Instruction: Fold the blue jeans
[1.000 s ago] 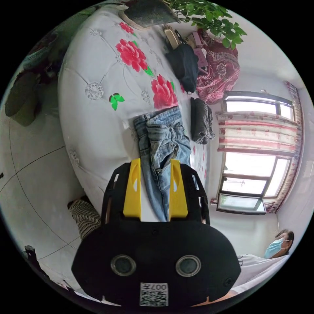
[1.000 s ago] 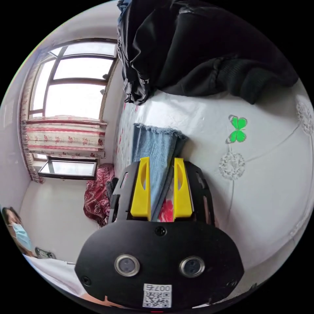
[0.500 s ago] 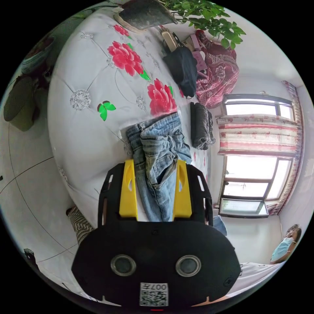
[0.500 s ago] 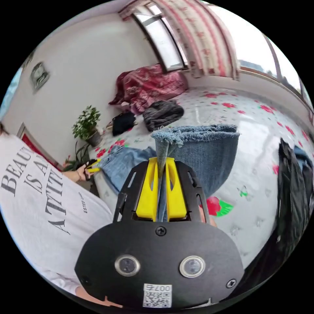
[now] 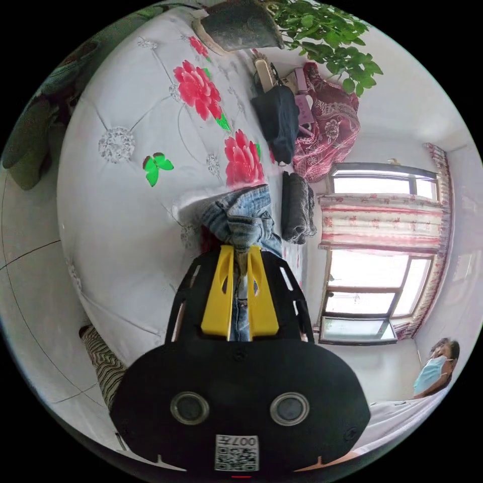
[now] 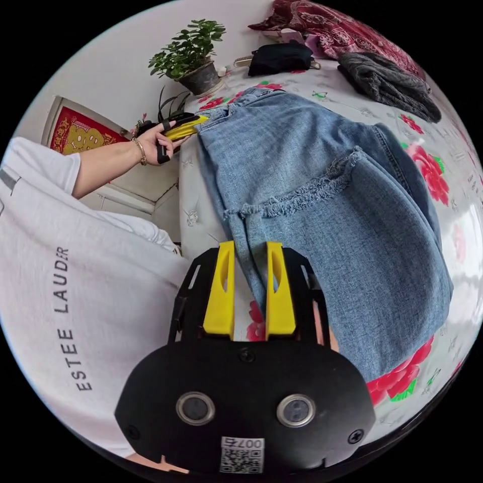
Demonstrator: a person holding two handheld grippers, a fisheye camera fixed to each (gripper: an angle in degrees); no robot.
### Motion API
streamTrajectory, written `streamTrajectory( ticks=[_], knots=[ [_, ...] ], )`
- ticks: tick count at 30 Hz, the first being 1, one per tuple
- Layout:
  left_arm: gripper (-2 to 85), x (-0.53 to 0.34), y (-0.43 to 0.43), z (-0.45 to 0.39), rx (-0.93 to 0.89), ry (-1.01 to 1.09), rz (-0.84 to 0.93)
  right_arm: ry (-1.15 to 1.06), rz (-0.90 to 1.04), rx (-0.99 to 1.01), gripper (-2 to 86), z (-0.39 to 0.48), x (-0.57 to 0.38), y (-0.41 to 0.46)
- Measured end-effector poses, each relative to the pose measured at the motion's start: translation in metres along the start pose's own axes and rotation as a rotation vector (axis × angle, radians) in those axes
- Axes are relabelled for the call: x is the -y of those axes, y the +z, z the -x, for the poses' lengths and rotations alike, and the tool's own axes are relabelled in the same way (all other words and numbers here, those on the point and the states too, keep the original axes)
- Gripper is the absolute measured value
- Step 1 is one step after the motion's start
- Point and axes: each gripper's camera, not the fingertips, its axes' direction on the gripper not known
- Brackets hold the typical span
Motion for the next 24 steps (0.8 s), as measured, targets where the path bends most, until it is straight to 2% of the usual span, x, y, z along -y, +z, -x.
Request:
streamTrajectory(
  ticks=[4,7,9,12,14,16,18,20,24],
  knots=[
    [3.4,-0.017,0.006,-0.060,-0.022,0.260,0.041,0.068,-0.145,0.078,7.5,-0.016,-0.026,-0.034],
    [3.1,-0.040,0.035,-0.142,-0.022,0.576,0.194,0.232,-0.291,0.115,7.3,-0.051,-0.069,-0.063],
    [3.1,-0.085,0.067,-0.214,-0.049,0.868,0.326,0.359,-0.381,0.110,7.4,-0.082,-0.113,-0.079],
    [3.3,-0.166,0.113,-0.279,-0.189,1.148,0.523,0.531,-0.466,0.079,7.6,-0.118,-0.174,-0.095],
    [3.7,-0.221,0.152,-0.293,-0.272,1.234,0.701,0.625,-0.511,0.064,7.8,-0.139,-0.212,-0.102],
    [4.6,-0.275,0.203,-0.284,-0.306,1.259,0.904,0.717,-0.559,0.037,8.0,-0.157,-0.248,-0.107],
    [5.9,-0.337,0.277,-0.243,-0.187,1.181,1.182,0.846,-0.620,0.040,8.5,-0.182,-0.292,-0.107],
    [6.0,-0.359,0.303,-0.214,-0.090,1.151,1.234,0.912,-0.679,0.114,9.0,-0.201,-0.320,-0.104],
    [7.5,-0.324,0.297,-0.184,-0.095,1.027,1.145,0.970,-0.784,0.226,10.4,-0.234,-0.358,-0.095]
  ],
)
